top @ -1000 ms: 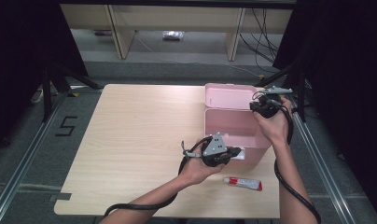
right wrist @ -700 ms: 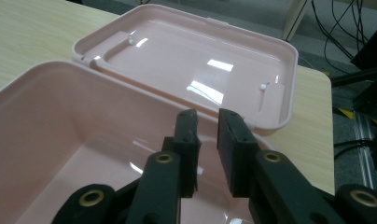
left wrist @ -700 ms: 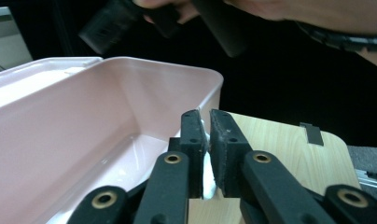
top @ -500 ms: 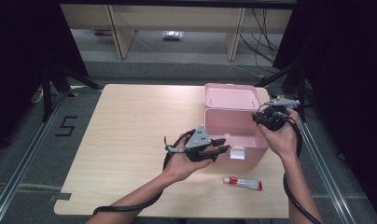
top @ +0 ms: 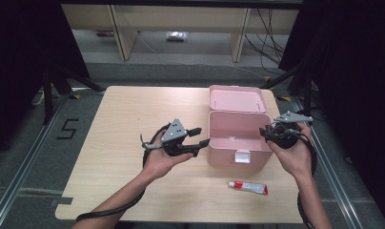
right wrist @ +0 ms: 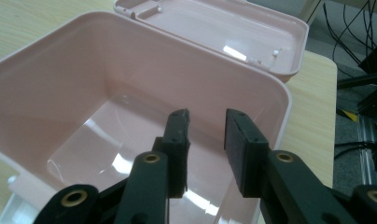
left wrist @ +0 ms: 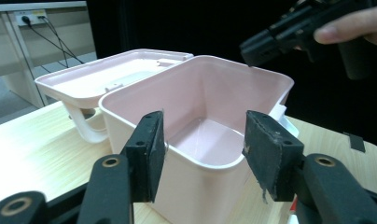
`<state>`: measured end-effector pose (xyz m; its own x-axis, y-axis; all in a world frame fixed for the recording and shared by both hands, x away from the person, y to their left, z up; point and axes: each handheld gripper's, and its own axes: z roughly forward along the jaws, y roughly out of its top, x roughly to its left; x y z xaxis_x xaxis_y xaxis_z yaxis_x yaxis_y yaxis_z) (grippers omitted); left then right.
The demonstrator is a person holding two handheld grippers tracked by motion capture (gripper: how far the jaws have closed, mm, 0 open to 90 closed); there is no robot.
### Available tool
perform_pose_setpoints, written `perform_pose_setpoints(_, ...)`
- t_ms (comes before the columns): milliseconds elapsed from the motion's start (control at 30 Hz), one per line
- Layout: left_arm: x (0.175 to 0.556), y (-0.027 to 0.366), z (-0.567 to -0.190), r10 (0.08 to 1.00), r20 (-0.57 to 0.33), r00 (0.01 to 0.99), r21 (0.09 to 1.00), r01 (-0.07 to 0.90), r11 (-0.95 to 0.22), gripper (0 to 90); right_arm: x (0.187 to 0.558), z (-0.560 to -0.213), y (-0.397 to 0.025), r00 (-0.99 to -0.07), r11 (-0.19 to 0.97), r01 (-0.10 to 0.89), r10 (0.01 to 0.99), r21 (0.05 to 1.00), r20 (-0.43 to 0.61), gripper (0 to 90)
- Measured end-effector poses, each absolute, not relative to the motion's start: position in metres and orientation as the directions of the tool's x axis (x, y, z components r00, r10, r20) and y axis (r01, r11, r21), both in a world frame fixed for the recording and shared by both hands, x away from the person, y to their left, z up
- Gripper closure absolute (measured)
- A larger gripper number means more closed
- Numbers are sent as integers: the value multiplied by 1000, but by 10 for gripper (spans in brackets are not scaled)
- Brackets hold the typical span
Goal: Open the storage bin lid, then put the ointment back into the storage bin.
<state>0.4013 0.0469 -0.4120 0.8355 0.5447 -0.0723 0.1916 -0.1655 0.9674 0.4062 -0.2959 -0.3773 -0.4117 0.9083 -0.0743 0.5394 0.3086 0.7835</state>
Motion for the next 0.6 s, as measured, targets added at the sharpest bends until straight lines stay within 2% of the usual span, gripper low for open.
perform_pose_setpoints(100, 399, 50, -411, 542, -69, 837, 966, 191, -172, 466, 401, -378, -295, -403, 293, 559, 914, 776, -55, 695)
perform_pose_setpoints(200, 398, 53, -412, 541, -64, 839, 966, 187, -176, 464, 400, -377, -298, -432, 340, 523, 896, 782, -101, 687)
perform_pose_setpoints(267, 398, 55, -412, 541, -65, 838, 967, 187, -174, 464, 397, -376, -296, -425, 306, 548, 903, 778, -56, 685)
perform_pose_setpoints(367, 400, 57, -414, 545, -68, 836, 964, 196, -179, 460, 396, -377, -296, -448, 326, 532, 891, 781, -67, 683)
perform_pose_setpoints(400, 401, 58, -414, 546, -66, 835, 963, 196, -184, 460, 394, -377, -294, -446, 318, 557, 894, 768, -47, 682)
perform_pose_setpoints(433, 401, 59, -415, 549, -67, 833, 963, 197, -182, 460, 395, -377, -297, -475, 367, 513, 874, 777, -99, 680)
perform_pose_setpoints(467, 402, 60, -415, 551, -61, 832, 963, 194, -186, 460, 392, -378, -295, -466, 345, 541, 882, 767, -67, 680)
perform_pose_setpoints(567, 404, 63, -415, 560, -64, 826, 963, 199, -184, 460, 390, -379, -298, -494, 380, 514, 864, 769, -96, 681)
perform_pose_setpoints(600, 404, 64, -415, 559, -63, 827, 962, 199, -185, 460, 387, -379, -297, -477, 356, 529, 876, 770, -78, 681)
